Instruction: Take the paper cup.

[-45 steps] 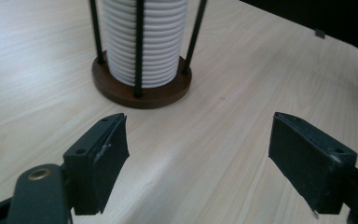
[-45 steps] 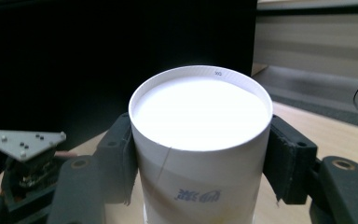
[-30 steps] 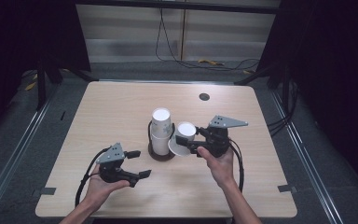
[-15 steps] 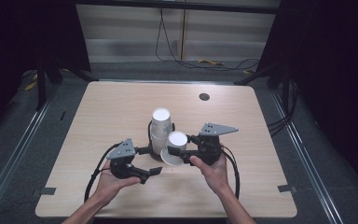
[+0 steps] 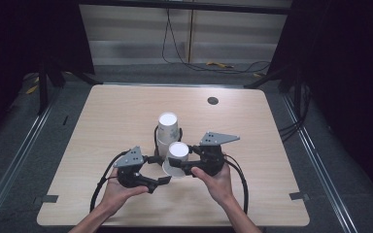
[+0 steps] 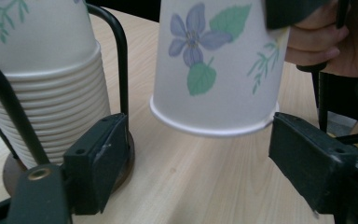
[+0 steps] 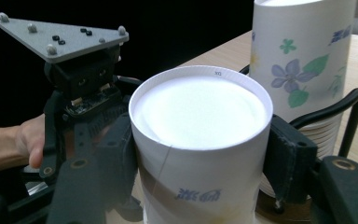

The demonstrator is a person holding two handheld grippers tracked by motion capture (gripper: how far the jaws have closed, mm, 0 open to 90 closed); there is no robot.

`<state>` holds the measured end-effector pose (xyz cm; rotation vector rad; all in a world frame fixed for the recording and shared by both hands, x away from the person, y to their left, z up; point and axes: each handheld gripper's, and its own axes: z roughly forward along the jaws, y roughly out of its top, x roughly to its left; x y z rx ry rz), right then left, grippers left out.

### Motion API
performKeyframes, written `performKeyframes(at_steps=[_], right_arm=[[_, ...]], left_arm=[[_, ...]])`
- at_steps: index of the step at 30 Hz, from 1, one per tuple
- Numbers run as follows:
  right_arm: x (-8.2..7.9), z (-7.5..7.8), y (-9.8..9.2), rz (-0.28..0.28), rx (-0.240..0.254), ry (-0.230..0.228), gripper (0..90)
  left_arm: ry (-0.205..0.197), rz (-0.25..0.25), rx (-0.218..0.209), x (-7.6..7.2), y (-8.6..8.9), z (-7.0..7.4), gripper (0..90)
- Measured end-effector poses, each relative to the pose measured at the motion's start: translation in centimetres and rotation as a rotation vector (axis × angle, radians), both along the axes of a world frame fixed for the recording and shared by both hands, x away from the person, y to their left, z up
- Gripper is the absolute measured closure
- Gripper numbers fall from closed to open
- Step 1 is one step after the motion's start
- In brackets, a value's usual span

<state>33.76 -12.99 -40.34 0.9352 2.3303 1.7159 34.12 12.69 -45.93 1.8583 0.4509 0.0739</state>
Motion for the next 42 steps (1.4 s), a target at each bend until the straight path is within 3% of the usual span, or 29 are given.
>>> performKeyframes(at_steps=[7,15,24,27,42], right_arm=[[-0.2,-0.4,0.8,0.025,-0.001,0.008,35.9],[-0.5,-0.9,1.6,0.024,-0.018,0.021,36.0],[-0.7,-0.8,2.4,0.042,-0.002,0.011,35.9],[-0.7,-0.9,2.5,0.043,0.002,0.011,35.8],[-0.6,-1.5,2.6,0.032,0.024,0.02,33.7]], left_arm=[[-0.005,-0.026,-0.038,-0.2,-0.2,0.0,15.4],[0.02,-0.048,-0.033,0.1,-0.5,-0.3,15.5],[-0.011,-0.047,-0.067,-0.2,-0.3,0.0,19.0],[-0.023,-0.048,-0.059,-0.4,-0.3,0.1,22.7],[0.002,-0.046,-0.055,-0.2,-0.3,-0.3,26.6]])
